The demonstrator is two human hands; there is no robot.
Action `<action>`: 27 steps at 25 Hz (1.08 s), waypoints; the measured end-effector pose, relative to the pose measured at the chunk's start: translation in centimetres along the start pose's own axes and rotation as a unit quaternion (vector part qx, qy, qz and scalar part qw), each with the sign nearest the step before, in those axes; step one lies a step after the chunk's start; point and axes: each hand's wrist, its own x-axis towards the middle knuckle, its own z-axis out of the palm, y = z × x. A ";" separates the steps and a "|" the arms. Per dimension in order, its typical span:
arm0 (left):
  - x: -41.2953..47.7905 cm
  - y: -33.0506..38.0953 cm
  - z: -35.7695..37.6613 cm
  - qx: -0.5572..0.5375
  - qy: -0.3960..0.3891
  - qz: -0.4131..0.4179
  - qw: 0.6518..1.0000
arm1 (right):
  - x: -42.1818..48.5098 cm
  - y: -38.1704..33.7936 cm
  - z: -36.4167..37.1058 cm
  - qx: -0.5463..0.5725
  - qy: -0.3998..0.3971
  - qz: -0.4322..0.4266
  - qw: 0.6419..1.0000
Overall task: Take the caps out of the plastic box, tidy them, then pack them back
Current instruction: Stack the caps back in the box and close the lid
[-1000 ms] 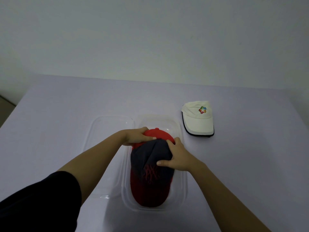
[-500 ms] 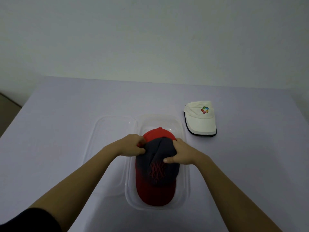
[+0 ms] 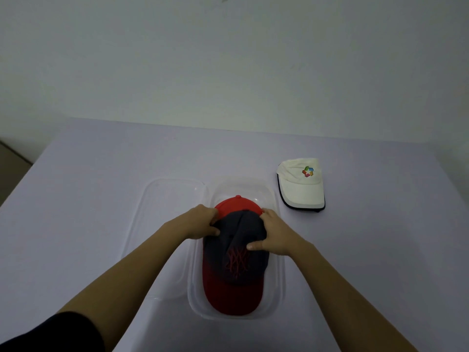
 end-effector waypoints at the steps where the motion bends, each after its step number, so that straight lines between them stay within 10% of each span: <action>1: 0.0 0.0 0.0 0.014 -0.004 -0.008 1.000 | -0.2 0.0 0.1 -0.007 0.006 0.000 1.000; 8: -1.1 0.0 -0.5 -0.008 0.068 0.002 0.998 | -1.9 1.1 -0.1 -0.147 0.077 0.033 0.986; 15: -1.5 0.5 0.4 0.237 0.125 -0.096 0.959 | -0.9 1.0 -1.1 -0.251 0.119 0.059 0.959; 27: -0.8 0.2 0.4 0.034 0.175 -0.045 0.983 | 0.8 1.1 -1.1 -0.083 0.112 0.027 0.990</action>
